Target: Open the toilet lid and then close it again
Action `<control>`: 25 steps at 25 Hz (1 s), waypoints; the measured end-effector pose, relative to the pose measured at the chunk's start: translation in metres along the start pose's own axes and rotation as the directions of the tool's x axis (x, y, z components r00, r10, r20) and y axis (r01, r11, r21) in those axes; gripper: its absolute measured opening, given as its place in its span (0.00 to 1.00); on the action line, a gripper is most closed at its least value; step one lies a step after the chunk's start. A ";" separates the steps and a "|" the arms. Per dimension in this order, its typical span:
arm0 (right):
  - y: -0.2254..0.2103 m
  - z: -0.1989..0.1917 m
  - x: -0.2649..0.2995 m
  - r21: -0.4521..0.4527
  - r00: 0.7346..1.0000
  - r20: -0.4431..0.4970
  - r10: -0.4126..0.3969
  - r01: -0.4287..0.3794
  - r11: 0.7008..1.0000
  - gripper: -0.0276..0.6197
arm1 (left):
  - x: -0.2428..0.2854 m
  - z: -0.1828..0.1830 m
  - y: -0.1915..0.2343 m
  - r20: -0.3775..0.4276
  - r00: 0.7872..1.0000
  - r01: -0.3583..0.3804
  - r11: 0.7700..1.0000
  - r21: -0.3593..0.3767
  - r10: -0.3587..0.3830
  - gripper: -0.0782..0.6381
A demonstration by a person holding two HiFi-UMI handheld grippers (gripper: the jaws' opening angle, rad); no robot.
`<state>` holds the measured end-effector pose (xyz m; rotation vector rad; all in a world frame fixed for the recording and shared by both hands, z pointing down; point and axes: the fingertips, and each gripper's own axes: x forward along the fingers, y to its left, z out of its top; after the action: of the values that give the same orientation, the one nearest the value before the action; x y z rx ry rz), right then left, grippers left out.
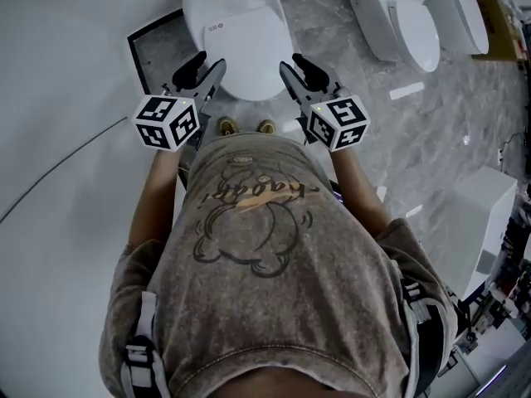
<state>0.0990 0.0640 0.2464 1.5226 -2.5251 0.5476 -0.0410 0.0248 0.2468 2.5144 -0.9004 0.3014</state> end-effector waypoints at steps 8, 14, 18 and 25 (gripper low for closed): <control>0.016 0.018 -0.015 -0.054 0.986 0.162 -0.047 0.056 0.997 0.09 | -0.029 0.016 0.005 0.143 0.989 -0.037 0.995 0.089 0.024 0.12; 0.007 -0.004 -0.009 -0.013 0.984 0.157 -0.084 0.088 0.996 0.09 | -0.023 0.004 0.011 0.179 0.983 -0.051 0.995 0.086 0.035 0.12; 0.008 -0.007 0.001 -0.021 0.986 0.142 -0.087 0.091 0.996 0.09 | -0.021 0.006 0.016 0.189 0.981 -0.057 0.993 0.103 0.037 0.12; 0.002 -0.005 0.012 -0.024 0.986 0.134 -0.098 0.102 0.994 0.09 | -0.014 0.011 0.022 0.182 0.983 -0.058 0.991 0.118 0.036 0.12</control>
<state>0.0911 0.0564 0.2539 1.7176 -2.5216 0.4046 -0.0652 0.0116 0.2396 2.6702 -1.0416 0.1496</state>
